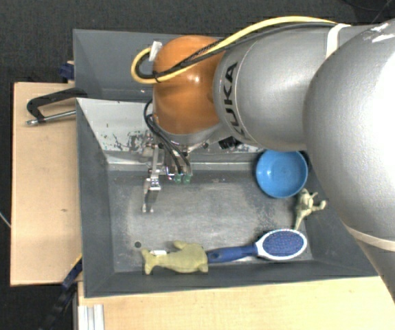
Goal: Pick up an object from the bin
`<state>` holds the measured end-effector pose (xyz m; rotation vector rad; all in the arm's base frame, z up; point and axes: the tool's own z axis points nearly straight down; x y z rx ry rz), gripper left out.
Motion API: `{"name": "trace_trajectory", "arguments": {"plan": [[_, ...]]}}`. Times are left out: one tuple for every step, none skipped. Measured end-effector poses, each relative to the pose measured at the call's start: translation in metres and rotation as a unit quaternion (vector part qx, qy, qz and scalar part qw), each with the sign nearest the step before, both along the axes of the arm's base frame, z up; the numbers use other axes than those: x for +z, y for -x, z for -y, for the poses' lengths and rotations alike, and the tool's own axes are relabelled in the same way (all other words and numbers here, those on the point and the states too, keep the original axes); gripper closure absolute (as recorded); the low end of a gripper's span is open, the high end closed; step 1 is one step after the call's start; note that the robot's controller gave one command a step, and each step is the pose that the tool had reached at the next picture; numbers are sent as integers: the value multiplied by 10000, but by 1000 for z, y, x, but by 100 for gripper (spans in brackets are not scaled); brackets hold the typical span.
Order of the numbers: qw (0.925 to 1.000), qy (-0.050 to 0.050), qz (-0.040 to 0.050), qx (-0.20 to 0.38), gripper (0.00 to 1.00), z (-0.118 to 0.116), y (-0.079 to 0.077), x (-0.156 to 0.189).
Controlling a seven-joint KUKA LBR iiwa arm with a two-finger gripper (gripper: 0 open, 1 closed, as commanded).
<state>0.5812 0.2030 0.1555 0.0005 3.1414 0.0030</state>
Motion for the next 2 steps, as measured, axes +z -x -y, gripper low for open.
{"name": "trace_trajectory", "arguments": {"plan": [[9999, -7, 35, 121, 0, 73, 0, -85], [9999, 1, 74, 96, 0, 109, -6, 30]]}}
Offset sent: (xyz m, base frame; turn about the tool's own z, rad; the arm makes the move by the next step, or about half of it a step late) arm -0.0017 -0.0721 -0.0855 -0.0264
